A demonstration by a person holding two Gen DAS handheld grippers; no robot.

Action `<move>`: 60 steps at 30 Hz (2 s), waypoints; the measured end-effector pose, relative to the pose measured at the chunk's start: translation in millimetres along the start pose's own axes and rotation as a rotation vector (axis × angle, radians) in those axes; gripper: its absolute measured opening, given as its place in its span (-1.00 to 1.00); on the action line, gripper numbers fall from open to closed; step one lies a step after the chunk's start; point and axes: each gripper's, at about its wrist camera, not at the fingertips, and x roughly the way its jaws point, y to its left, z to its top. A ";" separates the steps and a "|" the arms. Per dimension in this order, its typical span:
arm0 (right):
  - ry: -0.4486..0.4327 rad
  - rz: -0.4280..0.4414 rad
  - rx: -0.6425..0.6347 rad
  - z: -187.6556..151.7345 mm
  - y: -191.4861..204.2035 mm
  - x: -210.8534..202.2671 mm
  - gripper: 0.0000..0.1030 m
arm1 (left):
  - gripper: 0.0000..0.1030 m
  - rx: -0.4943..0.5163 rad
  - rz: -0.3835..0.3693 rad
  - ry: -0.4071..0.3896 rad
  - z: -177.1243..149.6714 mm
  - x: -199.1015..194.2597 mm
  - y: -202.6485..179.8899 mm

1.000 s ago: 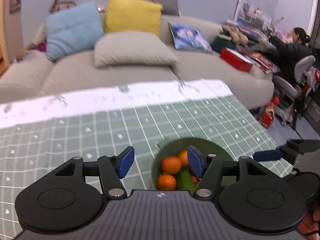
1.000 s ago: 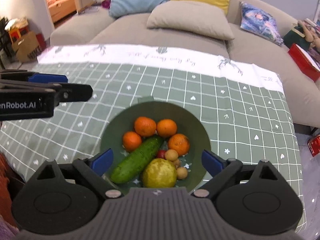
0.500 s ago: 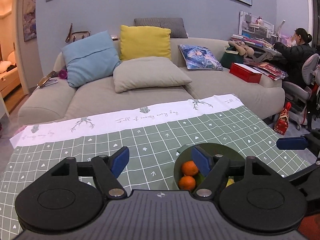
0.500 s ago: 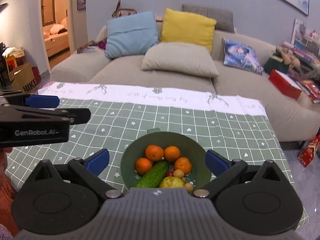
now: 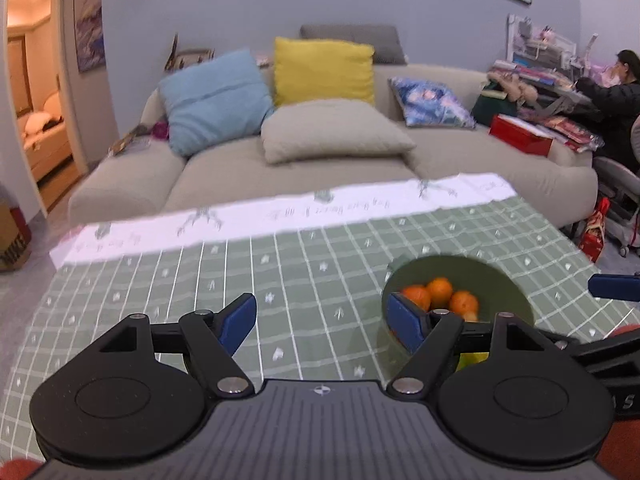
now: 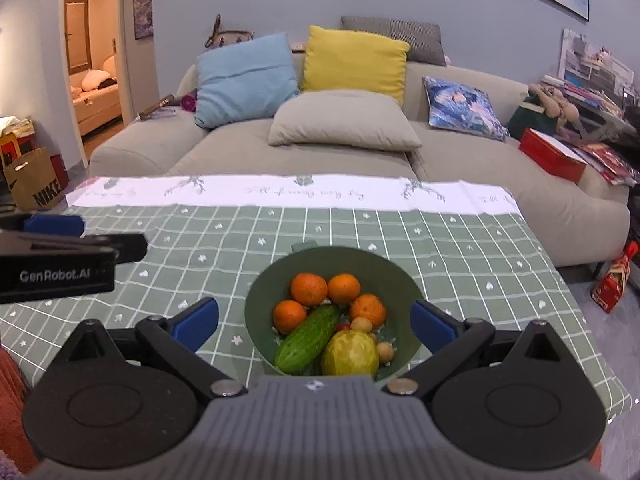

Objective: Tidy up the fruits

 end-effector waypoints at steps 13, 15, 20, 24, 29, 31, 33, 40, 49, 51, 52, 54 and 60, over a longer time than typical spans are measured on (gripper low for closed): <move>0.117 -0.006 -0.024 -21.1 10.0 28.1 0.91 | 0.69 -0.041 0.007 0.125 -24.9 12.9 12.8; 0.125 -0.005 -0.022 -21.6 9.8 29.2 0.91 | 0.69 -0.038 0.012 0.131 -26.1 13.1 11.8; 0.119 -0.009 -0.010 -21.7 7.0 28.1 0.91 | 0.69 -0.032 0.012 0.131 -26.6 12.6 11.5; 0.117 -0.006 -0.018 -21.7 8.5 28.3 0.91 | 0.69 -0.013 0.009 0.132 -27.3 12.7 8.2; 0.107 -0.013 -0.035 -20.1 11.9 25.4 0.91 | 0.69 0.000 0.009 0.129 -25.9 10.9 7.1; 0.094 -0.016 -0.044 -20.1 13.1 21.9 0.91 | 0.69 -0.006 0.006 0.126 -24.7 11.1 7.8; 0.092 -0.017 -0.045 -19.6 12.8 21.4 0.91 | 0.69 -0.012 0.008 0.126 -24.2 11.8 8.6; 0.100 -0.007 -0.039 -19.9 11.0 23.2 0.91 | 0.69 -0.020 0.022 0.130 -24.1 12.6 9.9; 0.097 -0.003 -0.039 -19.7 10.7 22.6 0.91 | 0.69 -0.018 0.026 0.131 -24.1 12.5 9.7; 0.095 -0.003 -0.043 -19.6 11.4 22.5 0.91 | 0.69 -0.020 0.025 0.131 -23.9 12.4 10.1; 0.095 -0.002 -0.044 -19.5 11.6 22.6 0.91 | 0.69 -0.021 0.025 0.130 -23.9 12.1 10.5; 0.095 -0.003 -0.045 -19.4 12.0 22.5 0.91 | 0.69 -0.024 0.026 0.126 -23.6 11.5 11.3; 0.093 -0.002 -0.051 -19.4 12.8 22.0 0.91 | 0.69 -0.029 0.028 0.126 -24.2 10.9 12.7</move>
